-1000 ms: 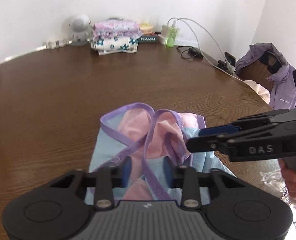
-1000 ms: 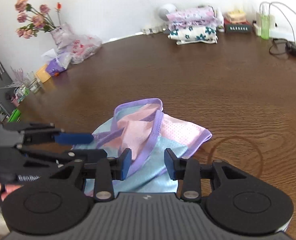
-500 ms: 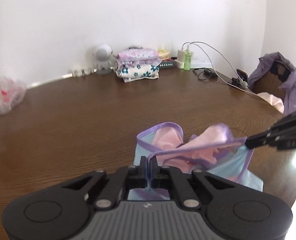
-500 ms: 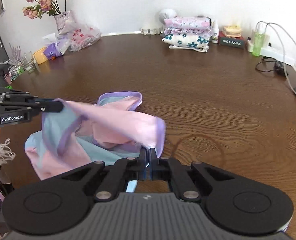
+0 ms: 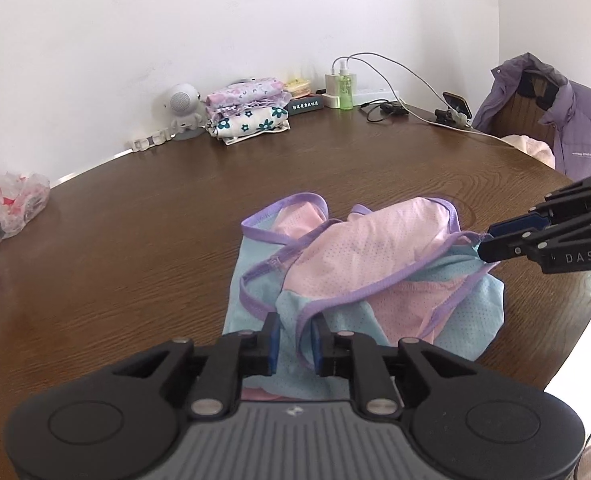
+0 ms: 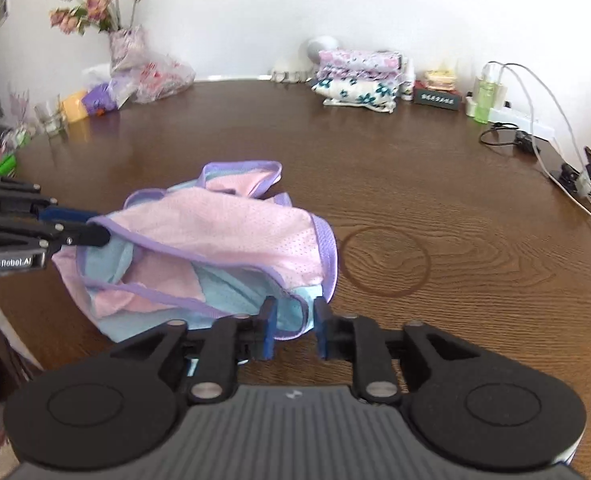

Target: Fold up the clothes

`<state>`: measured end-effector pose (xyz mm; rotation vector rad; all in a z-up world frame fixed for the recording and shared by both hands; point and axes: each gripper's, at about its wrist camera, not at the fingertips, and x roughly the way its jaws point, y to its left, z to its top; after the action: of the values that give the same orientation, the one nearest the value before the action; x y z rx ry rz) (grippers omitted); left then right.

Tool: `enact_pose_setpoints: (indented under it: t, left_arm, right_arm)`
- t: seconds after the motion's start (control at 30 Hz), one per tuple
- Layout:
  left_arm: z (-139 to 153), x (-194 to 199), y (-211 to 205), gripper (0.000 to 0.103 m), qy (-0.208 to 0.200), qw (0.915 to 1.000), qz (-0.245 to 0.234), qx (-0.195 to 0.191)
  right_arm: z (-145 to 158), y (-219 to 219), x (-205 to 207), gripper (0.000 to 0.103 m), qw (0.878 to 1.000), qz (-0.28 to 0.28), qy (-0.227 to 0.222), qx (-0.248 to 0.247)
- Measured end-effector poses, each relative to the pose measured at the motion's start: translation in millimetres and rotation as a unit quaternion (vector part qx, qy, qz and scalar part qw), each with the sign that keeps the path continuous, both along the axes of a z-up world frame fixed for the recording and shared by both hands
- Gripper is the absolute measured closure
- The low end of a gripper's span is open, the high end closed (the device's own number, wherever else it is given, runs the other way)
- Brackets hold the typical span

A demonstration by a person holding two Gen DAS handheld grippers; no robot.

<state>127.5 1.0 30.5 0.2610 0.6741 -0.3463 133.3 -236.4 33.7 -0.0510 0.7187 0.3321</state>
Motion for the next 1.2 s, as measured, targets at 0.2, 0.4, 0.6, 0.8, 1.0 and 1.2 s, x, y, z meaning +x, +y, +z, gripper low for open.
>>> enact_pose_setpoints:
  t: [0.2,0.4,0.6,0.8,1.0,1.2]
  left_arm:
    - [-4,-1,-7,0.096,-0.042,0.9987,0.029,0.007]
    - [8,-25,6,0.101,-0.108,0.9886,0.086,-0.059]
    - [15,-47,14,0.101,-0.134,0.9826,0.105,-0.074]
    - [-2,-42,12,0.099,-0.095,0.9894,0.101,-0.044]
    - [-20,-41,9,0.092,-0.062,0.9929,0.095,-0.038]
    - [-25,-36,3,0.092,-0.057,0.9937,0.092,-0.031]
  right_arm:
    - [-12,-7,9,0.076,0.995,-0.07,0.015,0.074]
    - [-26,8,-2,0.076,0.994,-0.095,0.008,0.053]
    - [-21,28,-14,0.083,0.996,-0.078,-0.044,-0.021]
    - [-13,44,-20,0.094,0.991,-0.064,-0.094,-0.076]
    - [-6,40,-33,0.099,0.99,-0.059,-0.103,-0.071]
    - [-16,42,-26,0.097,0.992,-0.053,-0.083,-0.079]
